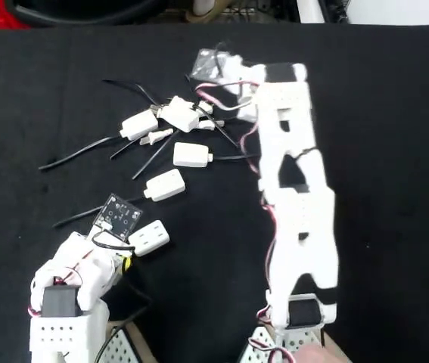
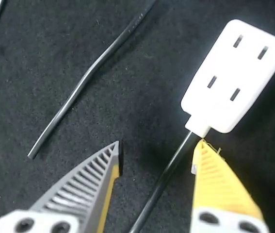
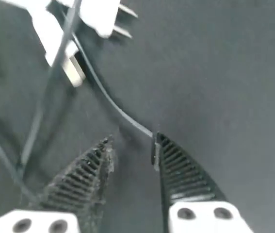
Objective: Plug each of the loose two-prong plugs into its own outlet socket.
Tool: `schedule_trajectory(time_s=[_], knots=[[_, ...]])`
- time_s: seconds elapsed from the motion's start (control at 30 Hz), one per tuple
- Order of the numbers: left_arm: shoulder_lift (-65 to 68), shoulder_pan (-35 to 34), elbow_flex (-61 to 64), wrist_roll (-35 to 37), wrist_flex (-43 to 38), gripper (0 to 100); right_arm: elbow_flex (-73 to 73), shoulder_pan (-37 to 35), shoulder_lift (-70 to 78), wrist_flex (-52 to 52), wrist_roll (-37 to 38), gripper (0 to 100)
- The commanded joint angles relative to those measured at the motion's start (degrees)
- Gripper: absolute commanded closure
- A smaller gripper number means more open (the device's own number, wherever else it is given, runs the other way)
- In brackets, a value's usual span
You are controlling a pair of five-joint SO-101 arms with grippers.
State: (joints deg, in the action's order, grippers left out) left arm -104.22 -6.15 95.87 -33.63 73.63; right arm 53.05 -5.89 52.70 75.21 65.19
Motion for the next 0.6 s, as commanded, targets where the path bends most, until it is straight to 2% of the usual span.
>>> schedule_trajectory(time_s=[0.0, 0.17, 0.47, 0.57], knots=[[-0.18, -0.04, 0.31, -0.70, -0.97, 76, 10.95, -0.79, 5.67, -0.09, 2.11, 87.1], [-0.18, -0.04, 0.40, -0.70, -0.97, 76, 20.09, -1.58, 12.35, 7.21, 7.30, 87.4], [-0.18, -0.04, 0.48, -0.97, -1.05, 76, 25.89, -1.58, 20.35, 5.98, 8.35, 87.7], [-0.18, -0.04, 0.57, -3.43, -0.97, 76, 25.98, -1.41, 20.62, 6.15, 8.35, 95.1]])
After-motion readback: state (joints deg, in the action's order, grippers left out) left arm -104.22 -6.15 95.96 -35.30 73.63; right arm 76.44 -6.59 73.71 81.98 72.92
